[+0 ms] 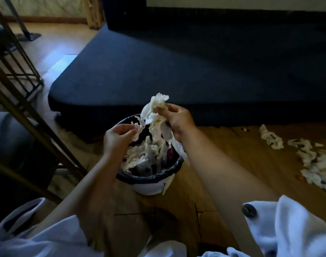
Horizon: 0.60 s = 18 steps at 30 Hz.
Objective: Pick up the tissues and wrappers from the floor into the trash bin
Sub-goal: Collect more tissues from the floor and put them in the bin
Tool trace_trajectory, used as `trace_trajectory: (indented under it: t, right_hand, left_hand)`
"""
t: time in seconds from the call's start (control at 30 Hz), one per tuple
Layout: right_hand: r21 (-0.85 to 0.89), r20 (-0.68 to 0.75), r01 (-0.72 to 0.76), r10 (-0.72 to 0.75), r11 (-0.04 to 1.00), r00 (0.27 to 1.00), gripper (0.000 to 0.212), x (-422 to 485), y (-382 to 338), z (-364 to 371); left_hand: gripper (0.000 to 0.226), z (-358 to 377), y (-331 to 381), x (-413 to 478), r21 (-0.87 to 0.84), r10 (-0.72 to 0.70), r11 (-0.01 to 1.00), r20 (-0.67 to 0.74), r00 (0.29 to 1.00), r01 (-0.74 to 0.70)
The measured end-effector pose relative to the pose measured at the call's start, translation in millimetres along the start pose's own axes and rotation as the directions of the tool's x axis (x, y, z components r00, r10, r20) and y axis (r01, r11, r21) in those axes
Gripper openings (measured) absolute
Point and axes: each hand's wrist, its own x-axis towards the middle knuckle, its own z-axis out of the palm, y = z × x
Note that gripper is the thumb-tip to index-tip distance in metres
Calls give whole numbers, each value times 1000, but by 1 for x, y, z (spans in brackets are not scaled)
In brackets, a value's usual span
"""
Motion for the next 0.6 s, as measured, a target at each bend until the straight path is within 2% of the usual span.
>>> trace_trajectory:
  t: [0.13,0.27,0.33,0.4,0.43,0.5,0.6]
  right_hand:
    - [-201,-26,-64,60,977,998,39,25,19,11]
    - [-363,-36,-255,260,896,965,34,36,58,3]
    - [-405,-32,-316,332,858,943,35,34,69,-2]
    - [-397,-24,-354,376,847,926,38,32,73,-7]
    - [-389,-21,-361,383,848,923,36,31,72,-10]
    - [-401,-29,-354,375,845,927,28,28,68,-18]
    - [-382,-68,-296,293,875,954,22,24,61,-31]
  left_hand:
    - [4,-3,-17,19,114,-47,992,-23,999,50]
    - [8,-1,-42,23,191,-122,974,-14,992,122]
    - [13,1,-51,24,225,-146,963,-18,989,146]
    - [9,2,-59,26,268,-167,950,-1,986,162]
    - [5,2,-61,26,298,-176,941,18,984,163]
    - [13,4,-64,27,333,-183,930,55,982,155]
    - [20,8,-66,24,331,-168,935,91,982,129]
